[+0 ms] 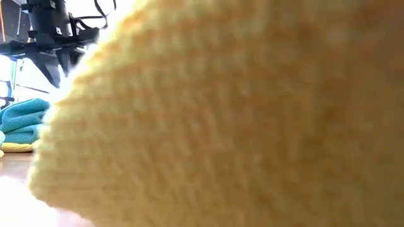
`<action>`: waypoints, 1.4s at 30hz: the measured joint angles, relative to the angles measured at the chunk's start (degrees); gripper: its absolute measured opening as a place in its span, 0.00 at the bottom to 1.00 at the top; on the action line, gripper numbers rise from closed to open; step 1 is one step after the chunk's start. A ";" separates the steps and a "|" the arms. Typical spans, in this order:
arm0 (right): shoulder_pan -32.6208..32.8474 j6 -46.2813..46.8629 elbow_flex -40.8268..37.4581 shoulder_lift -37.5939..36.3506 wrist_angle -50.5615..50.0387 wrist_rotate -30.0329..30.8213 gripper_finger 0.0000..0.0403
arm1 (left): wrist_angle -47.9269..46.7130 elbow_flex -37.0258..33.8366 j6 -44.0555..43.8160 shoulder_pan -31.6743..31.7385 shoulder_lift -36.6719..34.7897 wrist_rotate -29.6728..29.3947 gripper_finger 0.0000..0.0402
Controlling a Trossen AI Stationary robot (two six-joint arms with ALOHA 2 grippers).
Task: Sort microfiber towel by color & place in baskets
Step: Put the blue towel into the top transparent bin
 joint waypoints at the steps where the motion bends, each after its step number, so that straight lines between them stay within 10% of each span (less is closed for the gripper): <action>1: 0.00 0.00 0.00 0.00 0.02 0.00 0.14 | 0.04 0.00 0.66 0.09 0.13 -0.53 0.24; 15: 0.83 0.00 0.00 0.00 1.71 0.00 0.14 | 0.22 -0.04 3.81 0.37 14.02 -4.27 0.38; 23: 3.04 0.44 0.02 0.00 1.76 -0.24 0.14 | 0.68 0.31 1.51 -1.57 17.20 3.67 0.05; 28: 4.53 1.50 0.00 0.00 1.77 -0.26 0.14 | -2.06 3.62 -0.92 -4.20 16.00 2.41 0.01; 42: 5.88 3.04 0.00 0.00 2.03 -0.26 0.14 | -26.51 33.80 -1.34 -9.79 14.12 -14.62 0.00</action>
